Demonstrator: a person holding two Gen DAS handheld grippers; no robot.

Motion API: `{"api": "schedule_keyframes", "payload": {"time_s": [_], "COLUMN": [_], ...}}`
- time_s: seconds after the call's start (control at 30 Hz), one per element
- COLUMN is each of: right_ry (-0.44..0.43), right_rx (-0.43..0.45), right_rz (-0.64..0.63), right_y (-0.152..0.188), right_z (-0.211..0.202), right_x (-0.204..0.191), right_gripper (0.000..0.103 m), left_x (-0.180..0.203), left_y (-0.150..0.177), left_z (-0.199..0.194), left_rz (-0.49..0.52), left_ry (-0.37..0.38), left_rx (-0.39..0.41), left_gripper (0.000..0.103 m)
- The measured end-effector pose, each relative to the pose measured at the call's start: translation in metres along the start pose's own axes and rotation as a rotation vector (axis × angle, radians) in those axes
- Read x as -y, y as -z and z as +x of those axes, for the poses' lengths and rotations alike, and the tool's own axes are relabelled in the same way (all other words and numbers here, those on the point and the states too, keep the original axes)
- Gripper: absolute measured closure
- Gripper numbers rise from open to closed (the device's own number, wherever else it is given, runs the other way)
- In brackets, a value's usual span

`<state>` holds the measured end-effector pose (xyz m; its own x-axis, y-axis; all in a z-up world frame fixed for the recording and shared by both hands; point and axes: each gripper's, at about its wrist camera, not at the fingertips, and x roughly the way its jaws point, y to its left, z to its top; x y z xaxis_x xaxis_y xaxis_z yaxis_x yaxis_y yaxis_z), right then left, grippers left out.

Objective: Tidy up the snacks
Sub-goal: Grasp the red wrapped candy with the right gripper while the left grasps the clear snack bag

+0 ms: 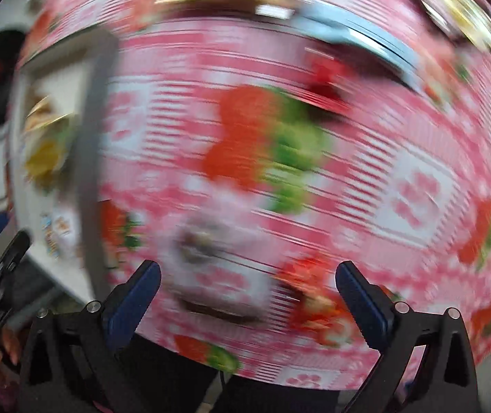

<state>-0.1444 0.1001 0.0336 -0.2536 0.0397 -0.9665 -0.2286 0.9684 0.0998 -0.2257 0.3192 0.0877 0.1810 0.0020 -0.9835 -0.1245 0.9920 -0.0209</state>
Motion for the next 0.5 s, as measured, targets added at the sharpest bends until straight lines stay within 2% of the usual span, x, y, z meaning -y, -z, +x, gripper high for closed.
{"api": "schedule_keyframes", "payload": {"time_s": [0.1,0.23,0.4,0.5], "right_ry": [0.003,-0.001,-0.025,-0.013], "right_rx": [-0.008,-0.010,-0.018,-0.010], "right_rz": [0.113,0.189,0.235,0.205], "right_y": [0.012,0.028,0.048,0.061], "right_z": [0.002,0.002,0.003,0.005], "right_x": [0.041,0.074,0.103,0.107], "right_gripper": [0.001,0.001,0.001,0.001], "left_x": [0.025,0.065,0.114,0.137], "left_y": [-0.006,-0.014,-0.023,-0.026], "left_z": [-0.005,-0.004,0.007,0.016], "left_rz": [0.088,0.217,0.359,0.419], "left_ry": [0.038,0.100,0.126,0.125], "left_rx": [0.010,-0.003,-0.035,-0.052], "left_gripper": [0.023,0.023,0.023,0.022]}}
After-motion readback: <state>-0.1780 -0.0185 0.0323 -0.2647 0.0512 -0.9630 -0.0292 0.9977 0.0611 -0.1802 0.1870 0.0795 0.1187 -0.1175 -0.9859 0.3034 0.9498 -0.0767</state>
